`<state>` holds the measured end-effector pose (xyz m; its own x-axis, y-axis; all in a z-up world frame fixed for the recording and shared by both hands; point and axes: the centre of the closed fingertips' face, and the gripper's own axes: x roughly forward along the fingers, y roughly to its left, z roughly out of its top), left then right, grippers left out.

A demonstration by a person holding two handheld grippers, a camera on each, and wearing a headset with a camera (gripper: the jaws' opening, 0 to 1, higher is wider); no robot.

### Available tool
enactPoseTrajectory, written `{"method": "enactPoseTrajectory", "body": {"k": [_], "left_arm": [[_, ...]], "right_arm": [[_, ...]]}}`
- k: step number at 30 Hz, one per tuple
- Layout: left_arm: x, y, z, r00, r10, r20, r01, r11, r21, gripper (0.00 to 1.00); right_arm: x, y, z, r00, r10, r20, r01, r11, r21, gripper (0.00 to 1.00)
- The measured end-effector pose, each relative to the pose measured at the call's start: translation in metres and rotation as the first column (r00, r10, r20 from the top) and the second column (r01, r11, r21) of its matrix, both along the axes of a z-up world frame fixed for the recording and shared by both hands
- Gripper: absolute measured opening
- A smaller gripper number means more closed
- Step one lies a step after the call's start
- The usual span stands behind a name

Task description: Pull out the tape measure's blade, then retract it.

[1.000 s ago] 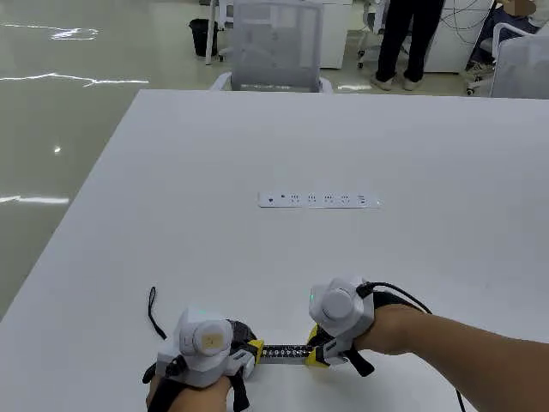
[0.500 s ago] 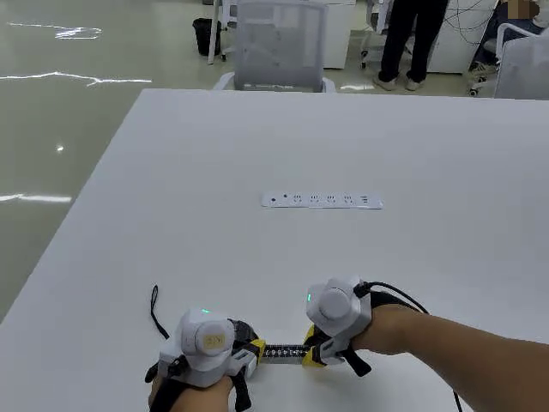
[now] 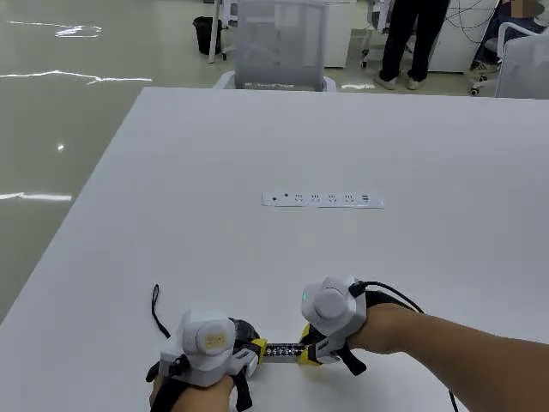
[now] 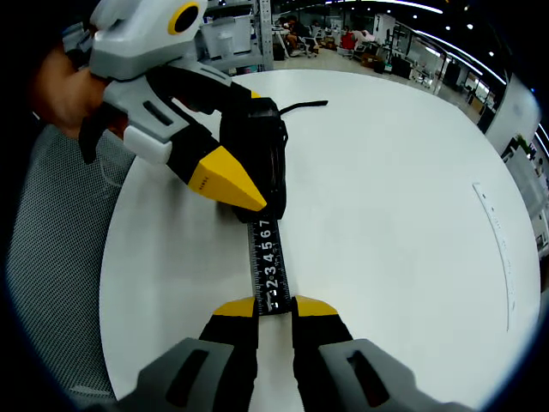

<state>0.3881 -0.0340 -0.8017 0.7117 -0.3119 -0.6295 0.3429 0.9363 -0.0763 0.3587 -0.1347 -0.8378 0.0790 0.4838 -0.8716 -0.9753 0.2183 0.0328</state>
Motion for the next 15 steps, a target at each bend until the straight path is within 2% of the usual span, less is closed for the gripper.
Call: {"method": "enactPoseTrajectory", "body": {"k": [15], "left_arm": [[-0.0001,-0.0001,-0.0002,1.000,0.000,-0.001,0.000,1.000,-0.001,0.59]], "right_arm": [[0.0014,0.0082,-0.0004,1.000,0.002,0.004,-0.002,1.000,0.007,0.14]]}}
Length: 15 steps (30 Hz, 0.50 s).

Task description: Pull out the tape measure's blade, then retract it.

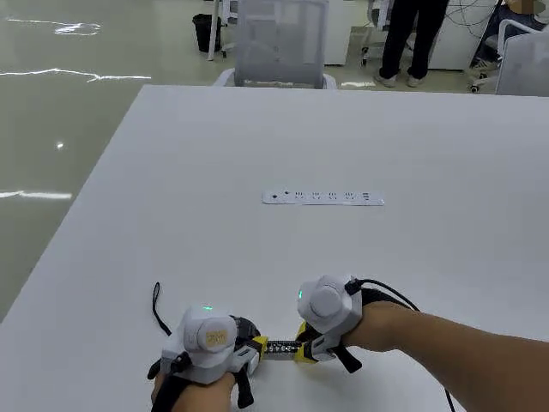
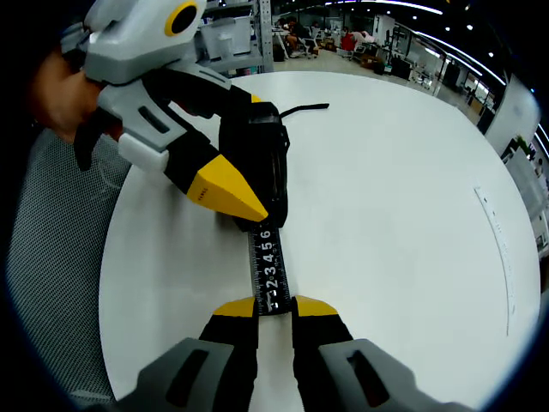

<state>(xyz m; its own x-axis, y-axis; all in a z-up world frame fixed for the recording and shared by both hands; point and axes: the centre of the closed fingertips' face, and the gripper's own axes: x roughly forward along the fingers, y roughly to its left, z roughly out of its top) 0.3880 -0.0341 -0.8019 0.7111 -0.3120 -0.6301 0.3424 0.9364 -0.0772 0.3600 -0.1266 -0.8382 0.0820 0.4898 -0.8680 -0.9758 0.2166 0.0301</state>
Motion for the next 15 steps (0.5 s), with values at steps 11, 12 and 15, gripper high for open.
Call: {"method": "enactPoseTrajectory", "body": {"k": [11,12,15], "left_arm": [[-0.0002,0.0004,0.0002,1.000,0.000,0.001,0.000,1.000,-0.001,0.59],[-0.0002,0.0004,0.0002,1.000,0.000,0.001,0.000,1.000,-0.001,0.59],[-0.0002,0.0002,0.0002,1.000,0.000,0.001,0.000,1.000,-0.001,0.59]], "right_arm": [[0.0002,0.0043,0.0011,1.000,-0.001,-0.007,0.001,1.000,0.004,0.14],[0.0004,0.0044,0.0011,1.000,-0.002,-0.007,0.002,1.000,0.004,0.14],[-0.0004,0.0061,0.0015,1.000,-0.002,-0.010,0.002,1.000,0.004,0.14]]}}
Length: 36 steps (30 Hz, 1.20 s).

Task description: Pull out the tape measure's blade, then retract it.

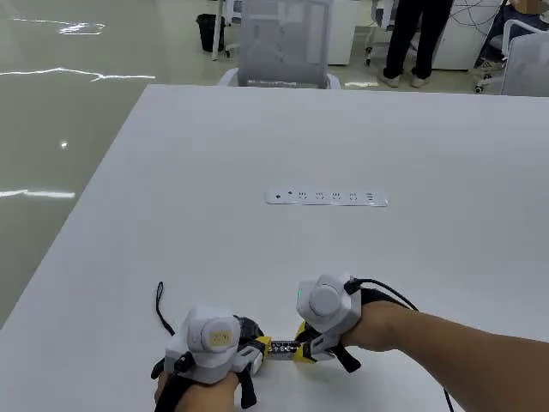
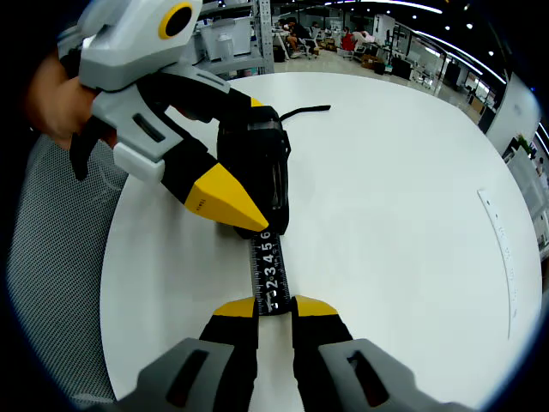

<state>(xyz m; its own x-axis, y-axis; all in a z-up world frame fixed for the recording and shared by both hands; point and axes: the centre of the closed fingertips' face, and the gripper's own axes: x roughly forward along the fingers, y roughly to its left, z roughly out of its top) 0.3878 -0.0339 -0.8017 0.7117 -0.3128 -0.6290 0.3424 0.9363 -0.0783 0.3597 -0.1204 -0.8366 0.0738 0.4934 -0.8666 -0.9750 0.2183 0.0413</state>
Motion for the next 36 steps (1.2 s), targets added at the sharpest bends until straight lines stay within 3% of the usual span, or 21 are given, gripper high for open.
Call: {"method": "enactPoseTrajectory", "body": {"k": [36], "left_arm": [[-0.001,0.001,0.000,1.000,-0.003,-0.008,0.003,1.000,-0.026,0.59]], "right_arm": [[0.002,0.014,0.000,1.000,-0.002,0.002,0.002,1.000,0.029,0.14]]}}
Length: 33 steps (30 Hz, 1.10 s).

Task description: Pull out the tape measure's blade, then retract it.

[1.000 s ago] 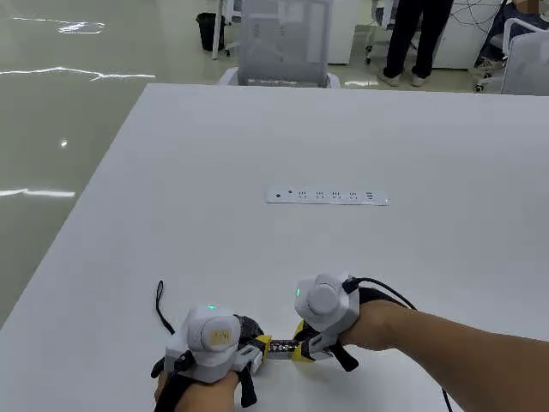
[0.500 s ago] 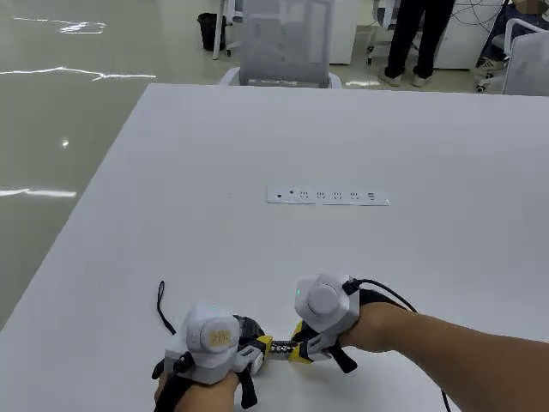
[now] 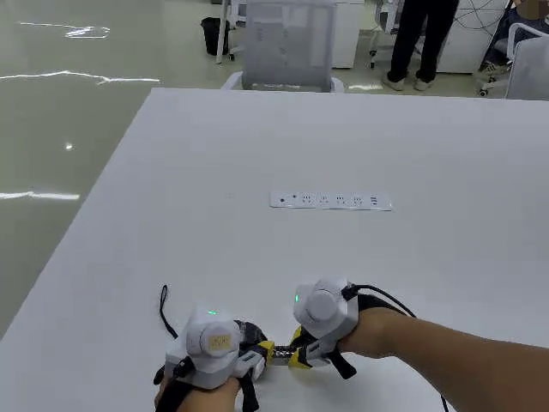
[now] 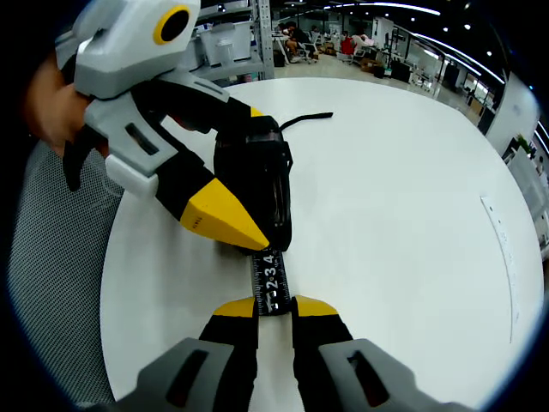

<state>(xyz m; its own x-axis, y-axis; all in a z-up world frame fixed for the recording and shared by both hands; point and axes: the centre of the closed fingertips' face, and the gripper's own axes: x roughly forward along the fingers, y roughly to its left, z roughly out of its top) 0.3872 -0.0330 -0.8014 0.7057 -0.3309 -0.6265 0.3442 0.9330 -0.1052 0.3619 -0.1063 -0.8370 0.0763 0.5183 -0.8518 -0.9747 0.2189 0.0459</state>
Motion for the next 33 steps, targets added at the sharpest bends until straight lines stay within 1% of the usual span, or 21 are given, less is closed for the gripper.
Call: {"method": "enactPoseTrajectory", "body": {"k": [20,33], "left_arm": [[0.000,-0.001,0.001,1.000,0.001,0.002,-0.001,1.000,0.004,0.59],[0.000,-0.001,0.001,1.000,0.006,0.000,-0.006,1.000,-0.004,0.59]], "right_arm": [[0.001,0.008,0.000,1.000,0.008,0.001,-0.008,1.000,0.006,0.14],[0.003,0.014,0.000,1.000,-0.010,0.006,0.009,0.999,0.030,0.14]]}}
